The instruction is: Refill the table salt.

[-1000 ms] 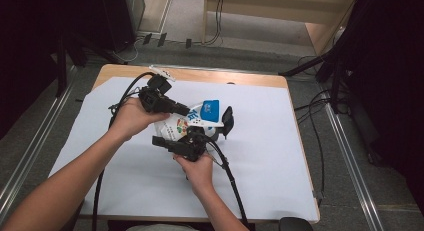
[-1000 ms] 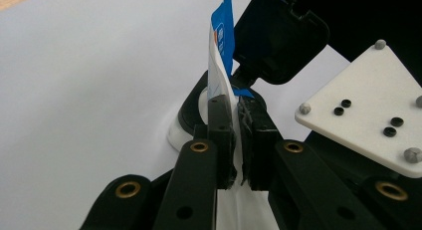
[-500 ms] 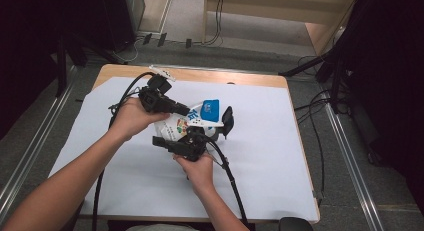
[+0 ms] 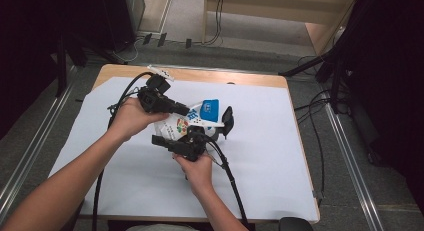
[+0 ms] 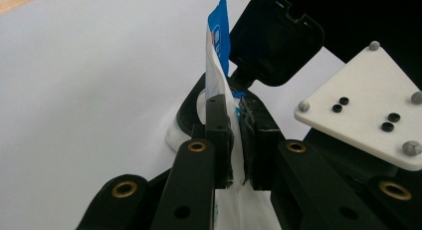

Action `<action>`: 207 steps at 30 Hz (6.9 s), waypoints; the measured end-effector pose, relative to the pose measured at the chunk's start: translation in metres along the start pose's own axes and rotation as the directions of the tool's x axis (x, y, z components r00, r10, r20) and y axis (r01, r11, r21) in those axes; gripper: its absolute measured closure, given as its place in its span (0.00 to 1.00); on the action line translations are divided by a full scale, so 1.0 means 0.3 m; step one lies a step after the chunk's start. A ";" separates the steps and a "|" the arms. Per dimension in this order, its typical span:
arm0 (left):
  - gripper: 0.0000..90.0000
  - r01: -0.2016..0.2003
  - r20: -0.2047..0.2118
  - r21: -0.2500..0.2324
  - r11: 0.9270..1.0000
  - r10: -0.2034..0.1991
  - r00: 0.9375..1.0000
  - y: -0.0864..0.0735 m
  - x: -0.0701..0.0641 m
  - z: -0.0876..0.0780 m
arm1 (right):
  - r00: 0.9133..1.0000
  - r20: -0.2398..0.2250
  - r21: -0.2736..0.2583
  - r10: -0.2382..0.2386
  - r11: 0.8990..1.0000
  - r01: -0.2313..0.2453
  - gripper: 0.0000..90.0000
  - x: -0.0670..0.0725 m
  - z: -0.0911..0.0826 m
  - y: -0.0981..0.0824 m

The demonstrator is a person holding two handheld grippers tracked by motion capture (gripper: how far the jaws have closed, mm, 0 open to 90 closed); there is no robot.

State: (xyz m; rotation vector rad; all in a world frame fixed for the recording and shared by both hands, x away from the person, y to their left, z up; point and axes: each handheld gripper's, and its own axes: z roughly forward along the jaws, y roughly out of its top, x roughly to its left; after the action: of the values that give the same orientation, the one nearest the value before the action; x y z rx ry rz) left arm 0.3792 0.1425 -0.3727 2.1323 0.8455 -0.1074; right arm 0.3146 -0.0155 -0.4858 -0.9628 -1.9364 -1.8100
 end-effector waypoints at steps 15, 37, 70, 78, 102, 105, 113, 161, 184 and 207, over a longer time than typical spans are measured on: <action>0.93 0.002 0.000 -0.003 1.000 -0.002 1.000 -0.012 0.000 -0.007 | 1.000 -0.009 0.001 -0.007 1.000 0.007 0.72 -0.001 0.002 -0.002; 0.95 -0.014 -0.027 0.008 1.000 0.014 1.000 -0.004 -0.014 0.000 | 0.999 0.014 0.027 -0.030 0.999 0.030 0.66 -0.005 0.011 -0.006; 0.96 -0.018 -0.014 0.002 1.000 0.018 1.000 0.009 -0.026 -0.008 | 0.999 -0.041 0.008 0.033 0.999 -0.033 0.73 -0.016 0.007 -0.006; 0.95 -0.017 -0.012 0.010 1.000 0.017 1.000 0.010 -0.021 -0.004 | 0.998 -0.047 0.008 0.040 0.999 -0.040 0.74 -0.017 0.007 -0.006; 0.95 -0.004 -0.028 0.005 1.000 0.004 1.000 0.012 -0.012 0.006 | 0.998 -0.044 -0.003 0.042 0.999 -0.042 0.71 -0.017 0.006 0.000; 0.95 -0.006 -0.022 0.007 1.000 0.006 1.000 0.012 -0.014 0.007 | 0.998 -0.051 -0.006 0.046 0.999 -0.047 0.71 -0.016 0.009 -0.001; 0.92 -0.003 -0.008 -0.005 1.000 0.003 1.000 0.006 -0.018 0.003 | 0.998 -0.053 -0.015 0.043 0.999 -0.044 0.74 -0.011 0.003 0.002; 0.94 -0.006 -0.034 0.001 1.000 0.006 0.999 0.009 -0.023 -0.009 | 0.994 -0.082 -0.008 0.076 0.997 -0.077 0.74 -0.014 0.022 0.010; 0.94 -0.011 -0.024 -0.003 1.000 0.011 1.000 0.022 -0.029 0.000 | 0.987 -0.125 -0.031 0.102 0.994 -0.107 0.75 -0.026 0.011 0.010; 0.94 -0.007 -0.018 0.003 1.000 0.007 1.000 -0.005 -0.016 -0.006 | 0.998 -0.045 0.015 0.037 0.999 -0.037 0.74 -0.027 0.018 -0.003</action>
State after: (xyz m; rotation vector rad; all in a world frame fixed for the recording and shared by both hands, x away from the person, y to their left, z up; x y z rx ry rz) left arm 0.3741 0.1418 -0.3708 2.1421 0.8492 -0.0861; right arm 0.3209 -0.0123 -0.4925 -0.9393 -1.8898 -1.7794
